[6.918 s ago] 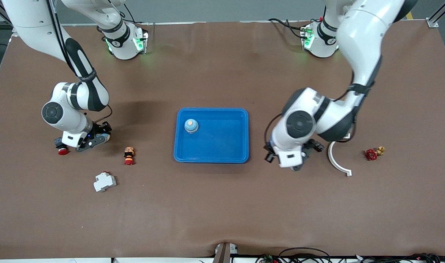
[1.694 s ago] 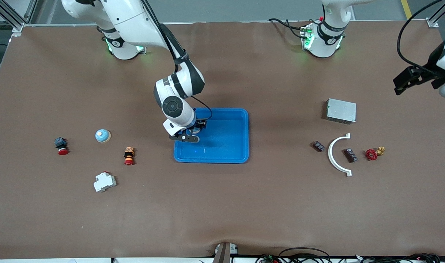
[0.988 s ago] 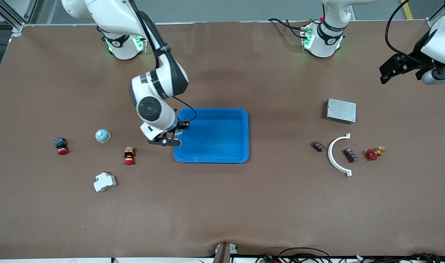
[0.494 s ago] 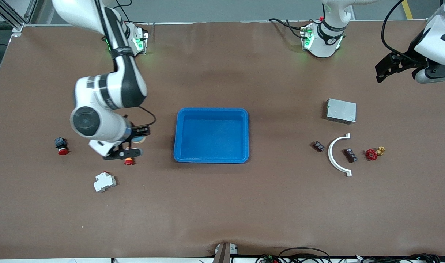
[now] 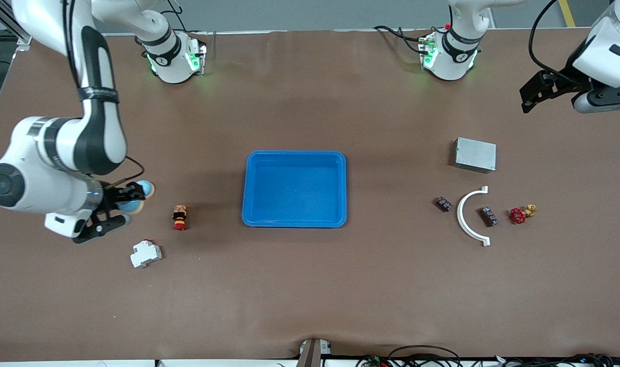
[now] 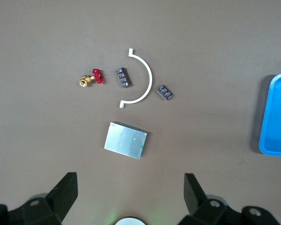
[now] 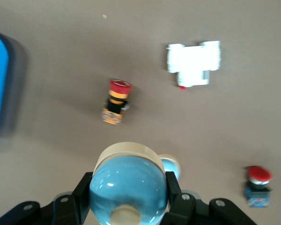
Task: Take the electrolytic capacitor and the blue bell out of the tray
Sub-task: 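Carry the bell with the right gripper toward the white breaker, then lower the bell beside the white breaker and open the right gripper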
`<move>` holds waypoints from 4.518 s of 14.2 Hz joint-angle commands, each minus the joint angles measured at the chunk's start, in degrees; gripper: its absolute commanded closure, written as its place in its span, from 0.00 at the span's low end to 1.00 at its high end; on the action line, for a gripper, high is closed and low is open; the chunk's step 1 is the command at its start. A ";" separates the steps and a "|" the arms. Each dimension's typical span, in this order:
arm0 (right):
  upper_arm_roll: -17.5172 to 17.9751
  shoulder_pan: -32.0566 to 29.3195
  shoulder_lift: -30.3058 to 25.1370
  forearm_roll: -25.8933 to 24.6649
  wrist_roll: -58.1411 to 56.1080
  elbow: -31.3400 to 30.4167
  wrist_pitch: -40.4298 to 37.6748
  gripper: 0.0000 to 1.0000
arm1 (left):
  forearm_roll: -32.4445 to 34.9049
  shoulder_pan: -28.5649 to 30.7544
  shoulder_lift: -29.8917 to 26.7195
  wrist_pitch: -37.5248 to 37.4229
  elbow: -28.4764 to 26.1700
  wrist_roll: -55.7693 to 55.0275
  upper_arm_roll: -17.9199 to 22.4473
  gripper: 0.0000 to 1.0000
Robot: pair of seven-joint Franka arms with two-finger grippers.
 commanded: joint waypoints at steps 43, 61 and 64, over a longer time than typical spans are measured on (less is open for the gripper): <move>13.21 -21.98 20.20 -2.11 -38.54 6.73 24.90 0.00 | -2.17 4.55 -0.83 -4.77 -0.05 -0.20 -0.56 0.00; 42.83 -39.29 3.42 -16.34 18.50 -0.83 7.22 0.00 | -2.17 4.55 -0.74 -4.51 0.04 -0.20 -0.47 0.00; 42.66 -40.00 0.53 -16.44 18.50 -0.04 7.65 0.00 | -2.17 4.55 -0.83 -4.60 0.04 -0.20 -0.47 0.00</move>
